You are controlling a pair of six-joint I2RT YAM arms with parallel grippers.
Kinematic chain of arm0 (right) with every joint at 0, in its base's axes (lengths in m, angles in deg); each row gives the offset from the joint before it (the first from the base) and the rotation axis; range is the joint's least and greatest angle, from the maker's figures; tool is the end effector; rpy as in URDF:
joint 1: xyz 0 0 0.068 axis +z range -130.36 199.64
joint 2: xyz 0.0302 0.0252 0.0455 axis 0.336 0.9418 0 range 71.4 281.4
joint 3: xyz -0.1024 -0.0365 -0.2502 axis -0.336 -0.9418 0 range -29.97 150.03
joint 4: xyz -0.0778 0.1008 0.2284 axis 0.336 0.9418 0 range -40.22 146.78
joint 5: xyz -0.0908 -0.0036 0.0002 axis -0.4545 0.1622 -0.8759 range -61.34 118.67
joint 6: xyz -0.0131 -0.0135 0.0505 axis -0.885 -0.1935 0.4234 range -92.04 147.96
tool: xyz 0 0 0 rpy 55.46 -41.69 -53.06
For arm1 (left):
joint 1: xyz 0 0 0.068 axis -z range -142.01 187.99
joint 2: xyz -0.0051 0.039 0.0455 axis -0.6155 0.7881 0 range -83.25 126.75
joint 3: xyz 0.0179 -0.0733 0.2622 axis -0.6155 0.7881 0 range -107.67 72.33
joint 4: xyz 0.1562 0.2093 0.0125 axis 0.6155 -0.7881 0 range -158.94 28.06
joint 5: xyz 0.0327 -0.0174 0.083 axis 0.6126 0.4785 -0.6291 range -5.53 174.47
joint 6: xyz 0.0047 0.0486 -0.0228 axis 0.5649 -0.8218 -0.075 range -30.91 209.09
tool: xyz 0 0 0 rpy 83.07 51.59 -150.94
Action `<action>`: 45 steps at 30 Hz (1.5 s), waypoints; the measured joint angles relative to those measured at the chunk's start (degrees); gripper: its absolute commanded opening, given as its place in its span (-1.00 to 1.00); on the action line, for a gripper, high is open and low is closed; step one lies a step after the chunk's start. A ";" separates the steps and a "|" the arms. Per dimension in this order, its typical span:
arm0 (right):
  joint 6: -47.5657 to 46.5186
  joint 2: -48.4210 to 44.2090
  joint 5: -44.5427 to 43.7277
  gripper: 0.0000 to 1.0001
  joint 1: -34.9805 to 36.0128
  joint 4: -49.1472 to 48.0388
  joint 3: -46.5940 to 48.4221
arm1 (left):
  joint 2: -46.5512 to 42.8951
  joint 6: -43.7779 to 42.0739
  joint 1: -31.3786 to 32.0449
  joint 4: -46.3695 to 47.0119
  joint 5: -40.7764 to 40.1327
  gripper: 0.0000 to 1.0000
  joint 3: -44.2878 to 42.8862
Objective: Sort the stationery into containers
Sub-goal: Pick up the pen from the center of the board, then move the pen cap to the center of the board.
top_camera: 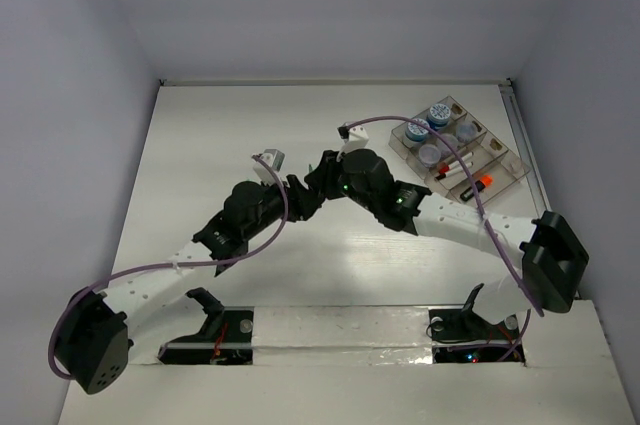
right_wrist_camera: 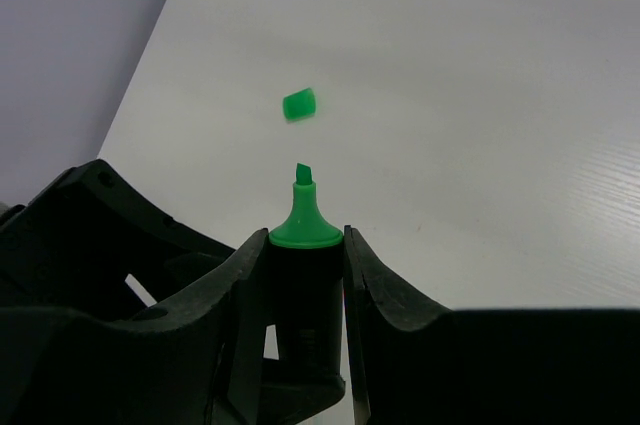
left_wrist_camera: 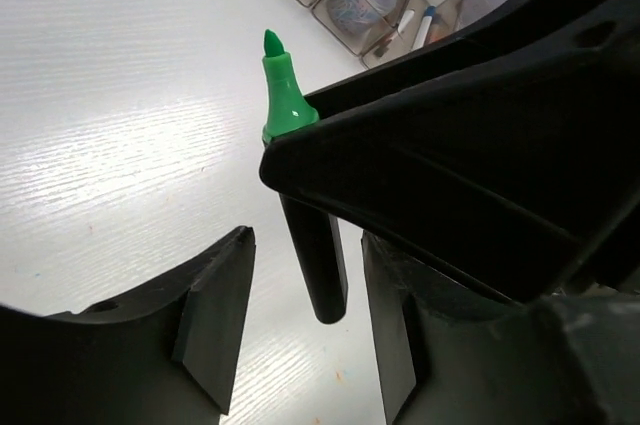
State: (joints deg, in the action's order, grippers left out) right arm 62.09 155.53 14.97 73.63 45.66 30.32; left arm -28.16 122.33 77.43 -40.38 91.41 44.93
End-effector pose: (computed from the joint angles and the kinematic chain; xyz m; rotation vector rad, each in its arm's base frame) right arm 0.2088 0.2729 0.2954 -0.1769 1.9816 0.7991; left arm 0.1691 -0.1446 0.2577 0.1940 1.7796 -1.0389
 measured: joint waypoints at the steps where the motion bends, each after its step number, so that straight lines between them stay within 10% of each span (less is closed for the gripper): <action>1: 0.02 -0.07 0.02 -0.73 0.04 0.00 0.00 | 0.31 -0.04 0.02 0.20 -0.07 -0.16 0.00; 8: 0.46 -0.13 1.07 -0.73 0.09 -0.50 0.00 | 1.33 -0.09 0.70 1.53 -0.13 -0.43 0.00; 12: 0.76 -0.26 1.77 -0.73 0.09 -0.79 0.00 | 1.33 0.33 0.44 1.40 -0.74 -1.00 0.04; 20: 0.20 -0.44 2.78 0.12 0.26 0.79 0.96 | -1.44 -1.46 0.63 -3.19 -1.20 -1.00 -1.16; 34: -20.57 -8.96 25.09 0.21 -5.95 -0.50 3.37 | -14.25 -9.51 0.94 -23.34 -10.67 -1.00 -15.80; 45: -32.06 20.98 41.20 0.35 -6.56 2.49 18.10 | -16.46 -19.69 -2.82 -29.29 -20.02 -1.00 -27.63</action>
State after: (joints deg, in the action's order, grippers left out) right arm 30.03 176.52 56.17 67.08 48.15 48.42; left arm -44.62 102.63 74.61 -69.66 71.38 17.31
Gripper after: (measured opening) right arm 0.637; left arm 0.136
